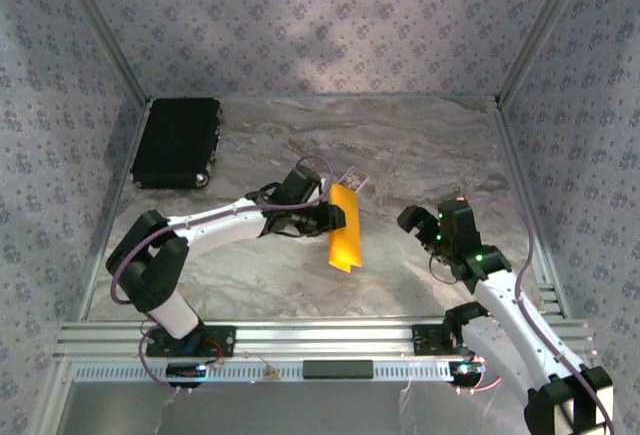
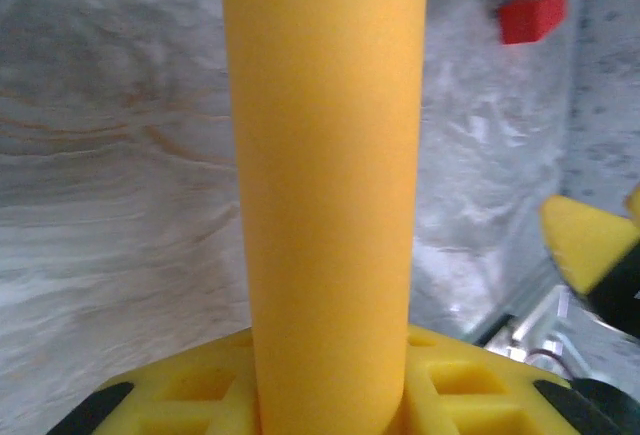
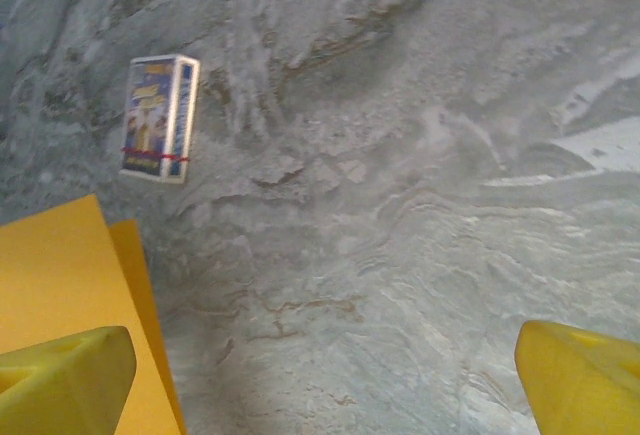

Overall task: Fold a paper plane with a square sheet of paper (pick it up from the middle)
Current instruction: First fold the square sheet of paper in half at the center of the table.

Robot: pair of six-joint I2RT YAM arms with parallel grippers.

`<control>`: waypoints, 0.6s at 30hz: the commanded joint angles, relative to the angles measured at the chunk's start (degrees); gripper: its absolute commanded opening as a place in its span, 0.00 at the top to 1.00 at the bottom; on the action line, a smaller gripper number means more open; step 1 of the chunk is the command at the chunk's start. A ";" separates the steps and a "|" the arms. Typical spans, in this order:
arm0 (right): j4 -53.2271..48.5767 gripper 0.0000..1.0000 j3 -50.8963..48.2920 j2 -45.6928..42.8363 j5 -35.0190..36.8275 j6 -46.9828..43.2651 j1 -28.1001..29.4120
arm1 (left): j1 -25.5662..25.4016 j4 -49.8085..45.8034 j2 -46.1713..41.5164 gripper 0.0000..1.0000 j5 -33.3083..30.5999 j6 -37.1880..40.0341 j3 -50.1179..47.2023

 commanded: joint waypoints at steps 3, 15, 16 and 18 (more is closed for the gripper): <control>1.99 0.01 1.80 -0.13 -5.61 -5.53 -1.04 | 0.11 15.44 3.76 0.69 11.26 -6.84 -1.92; 4.21 0.01 0.33 3.24 -12.92 -5.97 -2.58 | -0.20 18.21 10.14 0.68 10.29 -9.54 -5.31; 4.45 0.01 0.35 3.70 -13.34 -6.01 -2.57 | -0.25 18.10 10.32 0.68 10.05 -9.56 -5.51; 4.89 0.01 0.44 4.64 -14.30 -6.22 -2.63 | -0.37 18.02 10.56 0.68 9.17 -9.67 -6.03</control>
